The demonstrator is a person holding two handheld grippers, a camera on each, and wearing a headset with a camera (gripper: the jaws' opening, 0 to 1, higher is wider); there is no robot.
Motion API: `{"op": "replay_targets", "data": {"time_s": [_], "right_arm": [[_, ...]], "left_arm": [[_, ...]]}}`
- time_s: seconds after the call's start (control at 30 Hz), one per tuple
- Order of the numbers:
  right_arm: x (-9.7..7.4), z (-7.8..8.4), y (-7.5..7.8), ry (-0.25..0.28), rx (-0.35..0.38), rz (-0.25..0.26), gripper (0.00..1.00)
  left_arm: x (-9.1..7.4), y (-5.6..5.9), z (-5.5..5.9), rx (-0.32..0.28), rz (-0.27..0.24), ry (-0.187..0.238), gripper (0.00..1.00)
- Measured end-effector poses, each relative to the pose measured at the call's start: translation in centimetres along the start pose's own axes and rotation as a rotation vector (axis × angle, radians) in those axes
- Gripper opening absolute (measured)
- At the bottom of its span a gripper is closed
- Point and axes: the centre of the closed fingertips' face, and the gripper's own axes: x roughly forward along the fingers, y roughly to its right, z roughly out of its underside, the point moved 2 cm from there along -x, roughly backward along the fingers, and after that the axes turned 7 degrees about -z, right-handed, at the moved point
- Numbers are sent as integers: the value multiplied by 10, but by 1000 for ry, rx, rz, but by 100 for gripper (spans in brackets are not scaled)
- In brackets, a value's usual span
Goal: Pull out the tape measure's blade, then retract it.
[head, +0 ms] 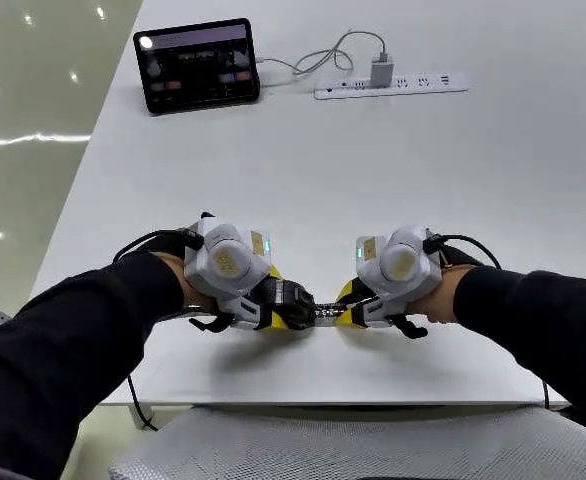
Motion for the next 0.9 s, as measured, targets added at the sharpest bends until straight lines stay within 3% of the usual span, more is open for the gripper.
{"op": "replay_targets", "data": {"time_s": [0.9], "right_arm": [[-9, 10, 1, -8, 16, 7, 10]], "left_arm": [[0, 0, -1, -6, 1, -1, 33]]}}
